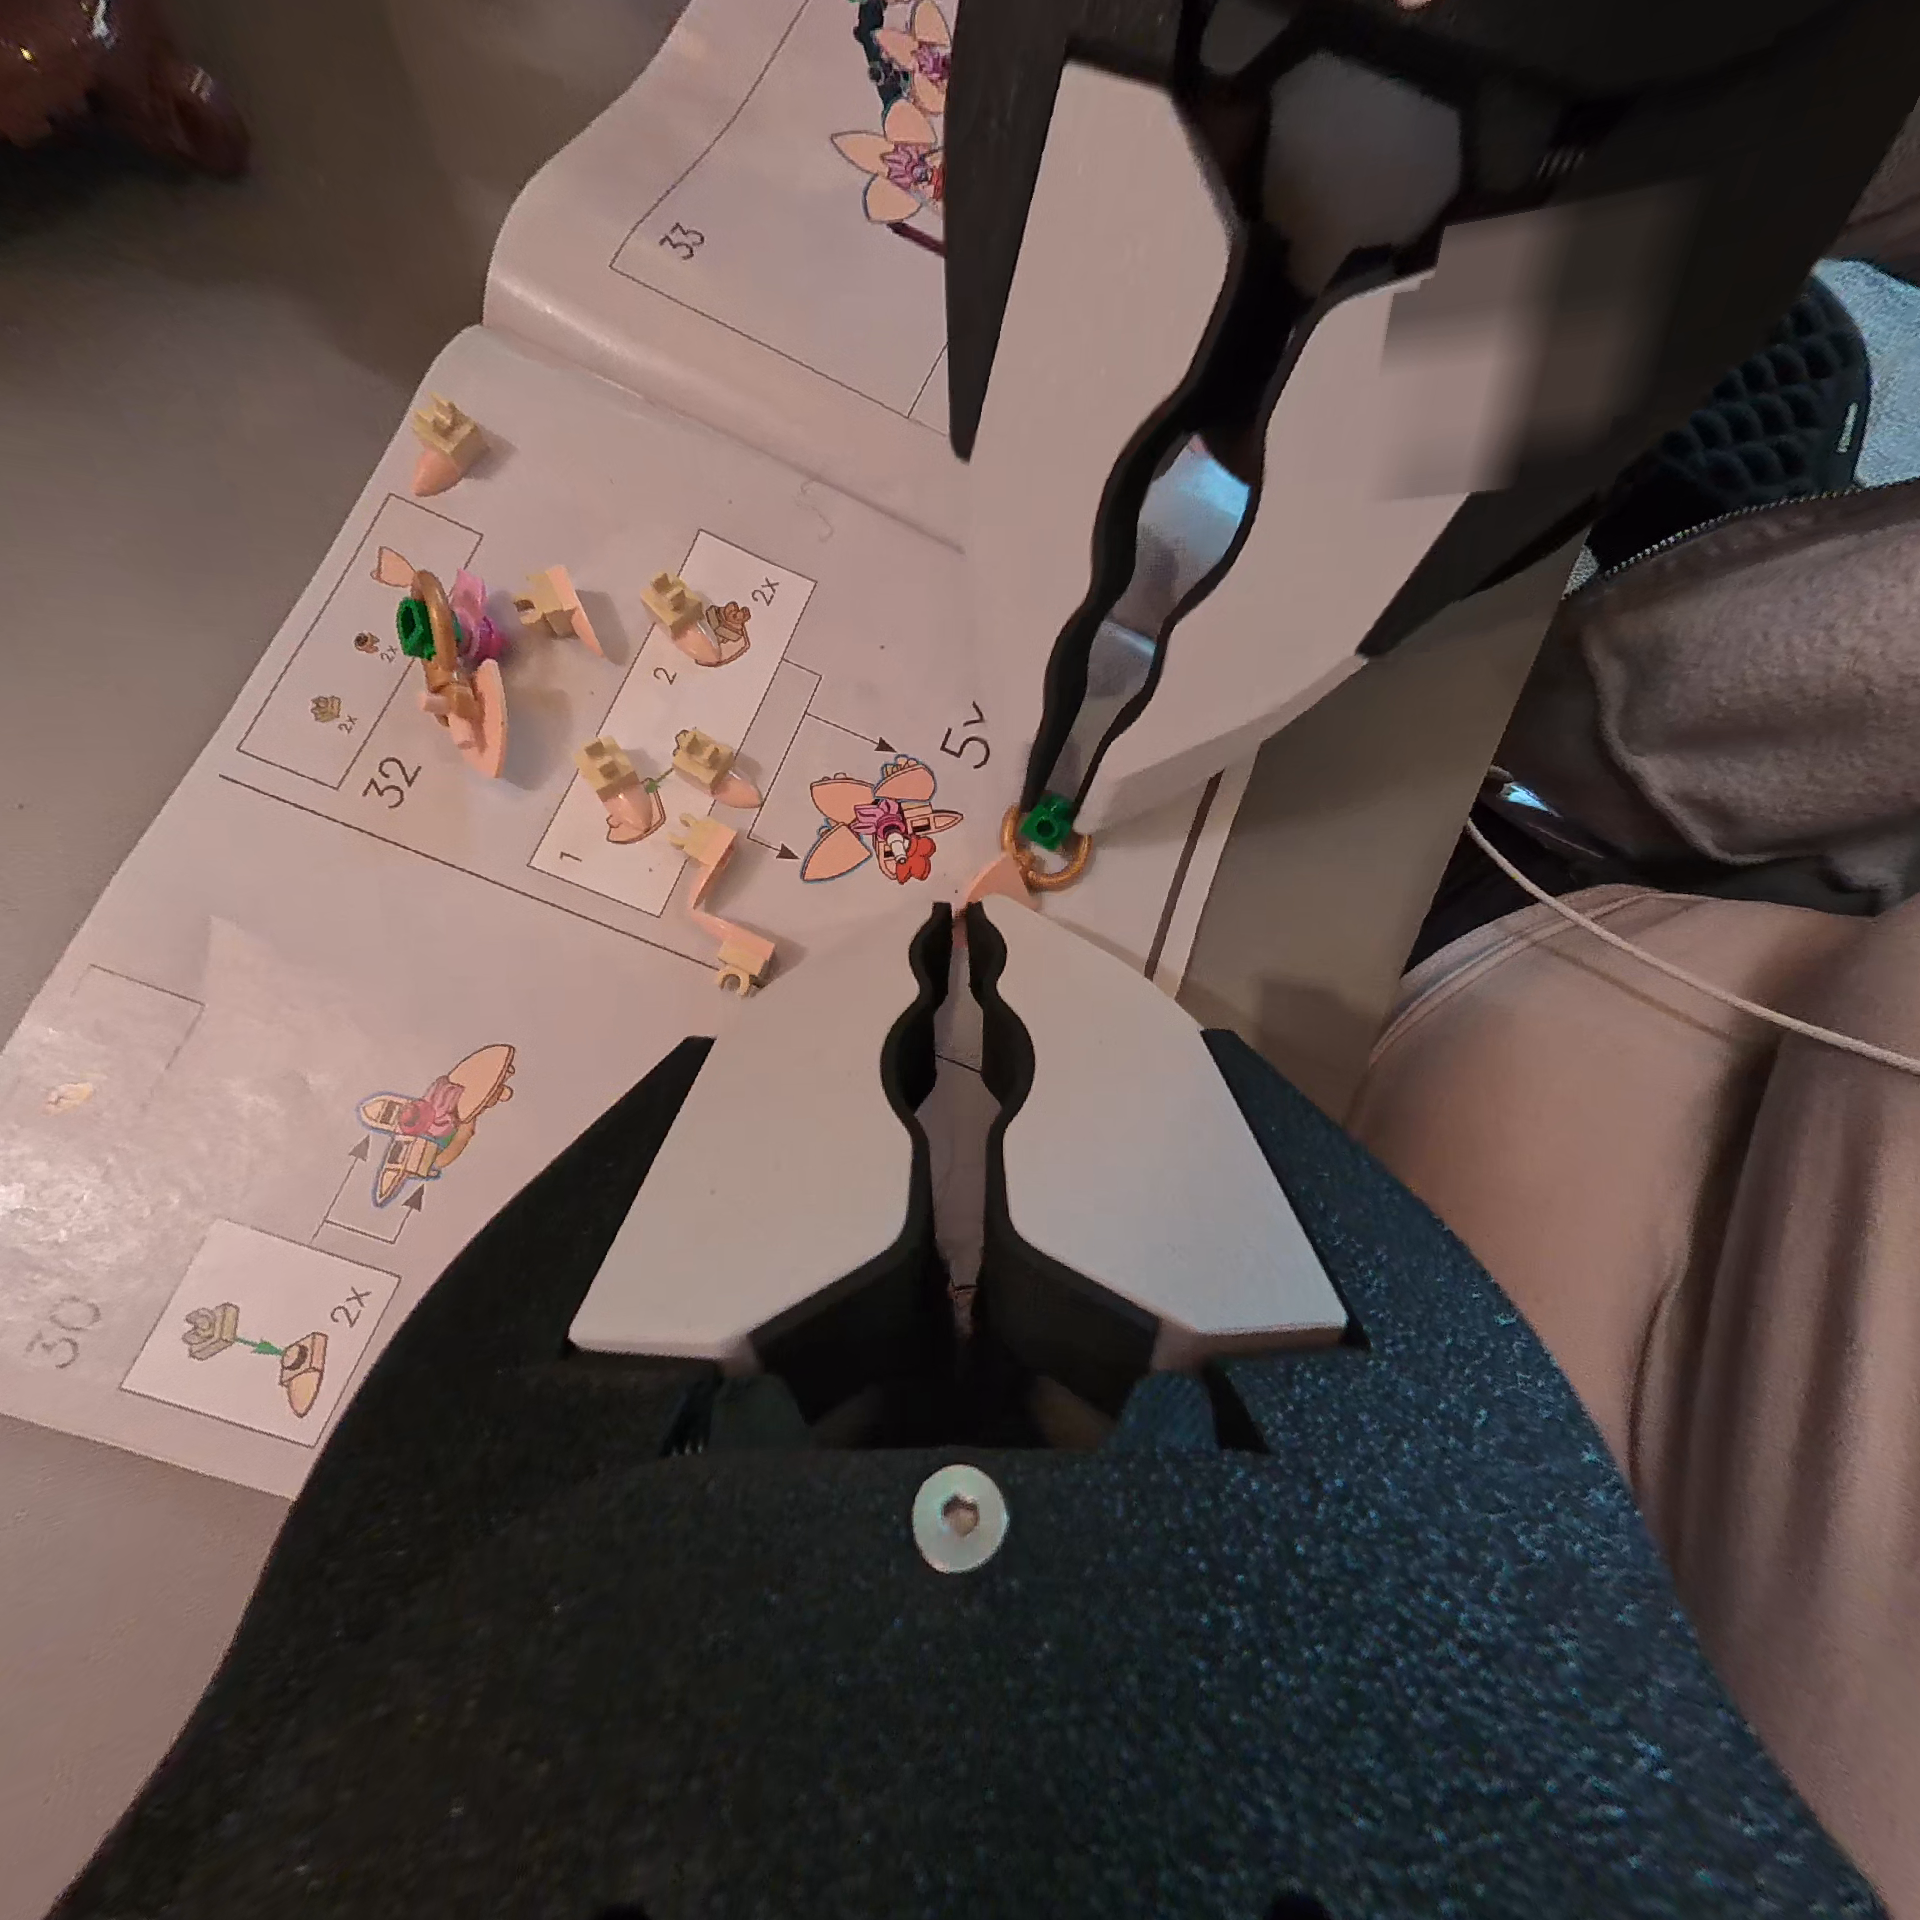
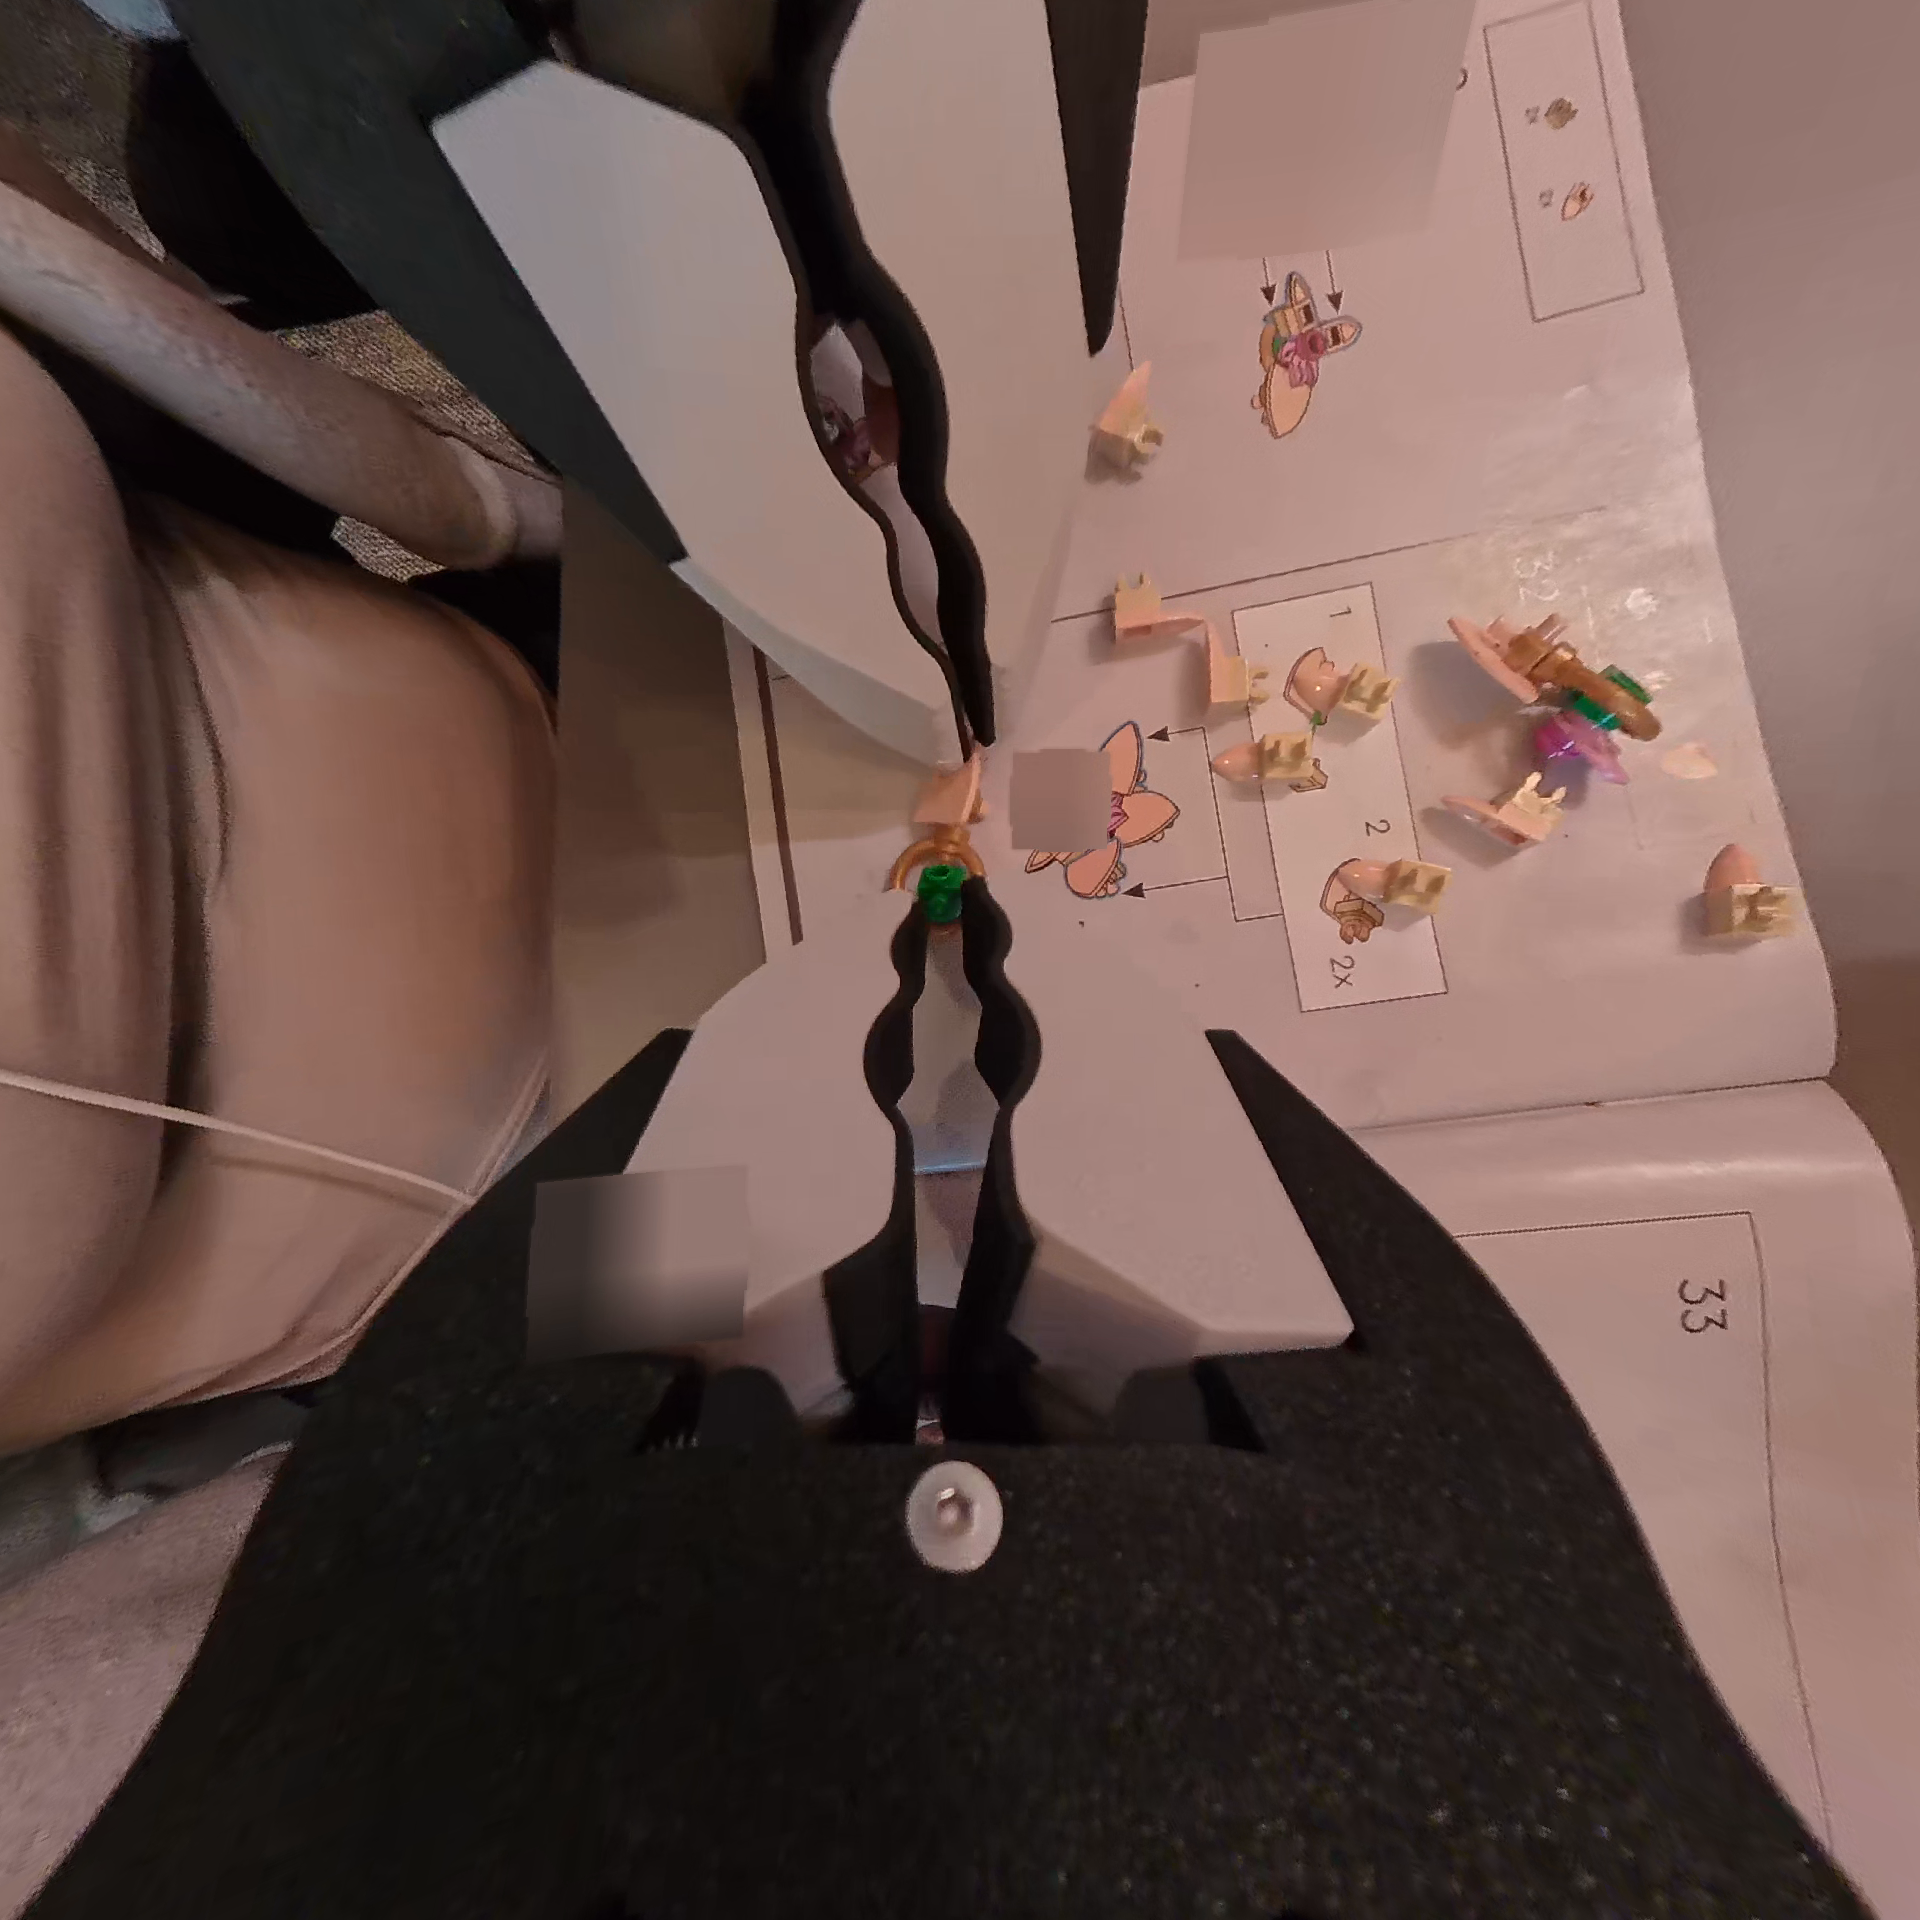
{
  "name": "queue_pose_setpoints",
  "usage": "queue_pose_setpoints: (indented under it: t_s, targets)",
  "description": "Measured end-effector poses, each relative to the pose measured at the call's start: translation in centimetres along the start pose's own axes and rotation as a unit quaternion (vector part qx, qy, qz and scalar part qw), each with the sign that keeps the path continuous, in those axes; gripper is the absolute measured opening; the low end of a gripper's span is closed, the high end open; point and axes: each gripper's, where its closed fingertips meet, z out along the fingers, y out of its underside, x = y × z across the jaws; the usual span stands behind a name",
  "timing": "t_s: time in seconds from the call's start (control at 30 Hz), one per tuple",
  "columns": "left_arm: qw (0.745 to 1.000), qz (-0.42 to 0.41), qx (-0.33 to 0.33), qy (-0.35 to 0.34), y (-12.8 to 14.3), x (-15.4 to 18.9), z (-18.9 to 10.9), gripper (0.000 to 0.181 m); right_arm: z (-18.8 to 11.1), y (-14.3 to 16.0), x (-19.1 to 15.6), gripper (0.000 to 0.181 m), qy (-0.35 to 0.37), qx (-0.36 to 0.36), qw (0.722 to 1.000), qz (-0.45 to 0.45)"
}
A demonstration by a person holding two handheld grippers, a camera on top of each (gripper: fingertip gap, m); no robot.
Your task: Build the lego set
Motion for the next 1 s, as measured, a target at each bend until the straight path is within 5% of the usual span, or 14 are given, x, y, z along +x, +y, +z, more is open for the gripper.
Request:
queue_pose_setpoints:
  t_s: [0.47, 0.63, 1.0]
  targets:
    - [0.999, 0.027, 0.000, -0.017, -0.6, -0.7, -1.9, 0.009, 0.1, 0.3, -0.1, 0.006, 0.010, -0.052, 0.998, -0.016]
    - [0.993, -0.003, -0.043, 0.114, 0.6, 0.9, -1.3, 0.016, 0.2, 0.3, 0.0, 0.006, 0.034, -0.086, 0.995, -0.024]
    - [0.969, -0.058, -0.119, 0.206, 0.9, 1.3, -0.4, 0.004, 0.2, 0.3, 0.1, 0.006, 0.082, -0.120, 0.989, -0.038]
